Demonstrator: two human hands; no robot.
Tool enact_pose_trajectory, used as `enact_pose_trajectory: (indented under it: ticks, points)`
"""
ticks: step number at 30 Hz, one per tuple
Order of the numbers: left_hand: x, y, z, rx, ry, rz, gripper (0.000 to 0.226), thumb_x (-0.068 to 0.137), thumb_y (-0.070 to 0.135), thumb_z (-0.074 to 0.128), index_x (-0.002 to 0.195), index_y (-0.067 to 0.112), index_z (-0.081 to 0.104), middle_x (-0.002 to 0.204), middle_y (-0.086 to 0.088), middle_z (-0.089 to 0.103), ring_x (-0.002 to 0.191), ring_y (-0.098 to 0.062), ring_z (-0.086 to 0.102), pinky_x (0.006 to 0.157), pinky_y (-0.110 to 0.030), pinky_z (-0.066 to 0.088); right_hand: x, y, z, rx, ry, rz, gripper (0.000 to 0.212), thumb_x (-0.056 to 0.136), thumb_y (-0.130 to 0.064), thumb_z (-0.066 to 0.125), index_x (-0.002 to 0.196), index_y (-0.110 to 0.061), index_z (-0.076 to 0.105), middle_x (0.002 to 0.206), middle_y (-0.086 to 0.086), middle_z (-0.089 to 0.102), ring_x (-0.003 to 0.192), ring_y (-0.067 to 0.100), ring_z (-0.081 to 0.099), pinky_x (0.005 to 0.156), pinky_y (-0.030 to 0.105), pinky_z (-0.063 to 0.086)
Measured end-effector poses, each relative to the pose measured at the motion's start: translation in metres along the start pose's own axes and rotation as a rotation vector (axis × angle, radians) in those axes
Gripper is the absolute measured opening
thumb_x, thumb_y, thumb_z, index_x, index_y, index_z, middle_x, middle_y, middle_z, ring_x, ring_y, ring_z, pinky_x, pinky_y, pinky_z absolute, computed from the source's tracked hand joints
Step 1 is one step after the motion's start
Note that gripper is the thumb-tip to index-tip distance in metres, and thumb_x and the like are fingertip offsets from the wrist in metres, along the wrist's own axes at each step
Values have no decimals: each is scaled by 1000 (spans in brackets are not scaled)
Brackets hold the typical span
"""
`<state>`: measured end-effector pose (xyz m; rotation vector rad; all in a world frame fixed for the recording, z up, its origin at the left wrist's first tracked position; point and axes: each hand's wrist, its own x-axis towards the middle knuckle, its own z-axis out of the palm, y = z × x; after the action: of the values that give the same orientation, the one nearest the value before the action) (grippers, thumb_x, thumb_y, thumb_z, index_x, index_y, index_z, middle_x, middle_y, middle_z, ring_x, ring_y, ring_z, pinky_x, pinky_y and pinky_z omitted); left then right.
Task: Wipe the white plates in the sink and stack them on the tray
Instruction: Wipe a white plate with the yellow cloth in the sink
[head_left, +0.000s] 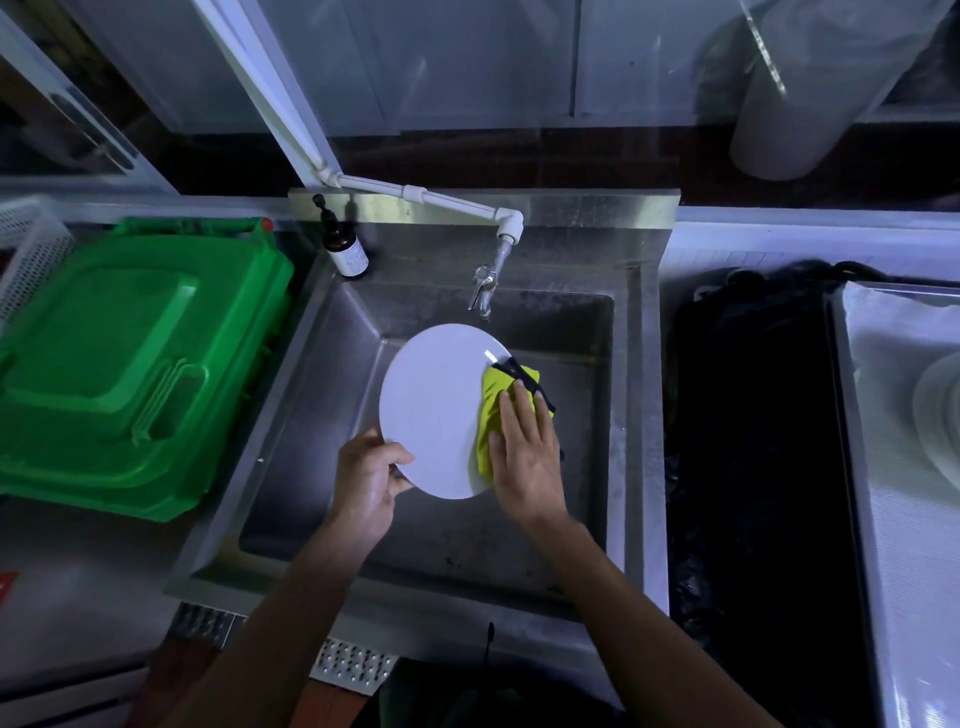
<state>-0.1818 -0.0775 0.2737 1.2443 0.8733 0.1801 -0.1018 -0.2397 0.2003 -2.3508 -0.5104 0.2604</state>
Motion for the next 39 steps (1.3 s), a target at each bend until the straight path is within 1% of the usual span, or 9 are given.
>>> enact_pose_trajectory:
  ticks: [8, 14, 19, 23, 28, 30, 33, 36, 39]
  points:
    - [-6, -7, -6, 133, -138, -27, 39, 64, 7, 60, 98, 16, 78, 110, -10, 76, 105, -36, 69, 71, -40, 59, 28, 6, -13, -105, 2, -56, 55, 109, -31, 30, 160, -19, 14, 169, -2, 0, 156, 25, -5, 126, 51, 11]
    - [-8, -2, -6, 186, -212, -62, 46, 63, 6, 59, 107, 4, 70, 111, -19, 73, 108, -43, 66, 77, -50, 59, 38, -12, -25, -104, 43, -220, 55, 106, -15, 37, 159, -17, 24, 168, -3, 13, 156, 29, 6, 122, 53, 18]
    - [-10, 2, -1, 188, -229, -86, 53, 61, 3, 57, 113, -10, 63, 112, -39, 62, 101, -48, 62, 83, -55, 53, 33, -38, -26, -71, -29, -403, 58, 101, -15, 38, 158, -16, 28, 168, -4, 15, 155, 30, 9, 119, 54, 23]
    - [-8, 7, 1, 162, -248, -98, 55, 62, 2, 56, 115, -15, 58, 100, -29, 61, 95, -42, 59, 82, -50, 50, 22, -52, -23, -33, -96, -521, 64, 97, -24, 50, 158, -17, 29, 167, -4, 18, 155, 29, 10, 118, 54, 24]
    - [-5, 11, -3, 124, -244, -103, 65, 61, 1, 54, 123, -18, 47, 102, -24, 54, 97, -39, 53, 83, -48, 48, 8, -57, -13, 0, -109, -614, 68, 98, -42, 56, 157, -18, 31, 167, -3, 20, 155, 26, 10, 119, 52, 24]
    - [-6, 10, -4, 117, -237, -109, 62, 62, 1, 54, 122, -16, 51, 101, -25, 56, 95, -39, 57, 80, -45, 51, 7, -55, -11, -8, -114, -621, 69, 98, -39, 57, 158, -18, 30, 167, -4, 18, 156, 25, 9, 120, 51, 22]
    - [-8, 9, -5, 108, -223, -118, 50, 61, 2, 55, 111, -3, 63, 95, -22, 62, 89, -36, 62, 72, -40, 54, 14, -52, -12, -60, -142, -639, 73, 95, -22, 61, 159, -21, 26, 168, -6, 15, 156, 23, 5, 123, 51, 17]
    - [-9, 7, -6, 103, -200, -123, 44, 59, 2, 55, 101, -1, 66, 92, -22, 65, 88, -38, 63, 66, -36, 54, 27, -52, -17, -80, -128, -591, 67, 97, -23, 52, 159, -22, 26, 168, -5, 16, 156, 25, 5, 122, 53, 16]
    - [-9, 6, -5, 99, -162, -118, 53, 58, 1, 56, 110, -5, 65, 103, -30, 67, 97, -42, 63, 69, -38, 56, 39, -49, -20, -93, -89, -504, 55, 104, -33, 27, 158, -23, 27, 167, -5, 17, 156, 26, 6, 121, 53, 18]
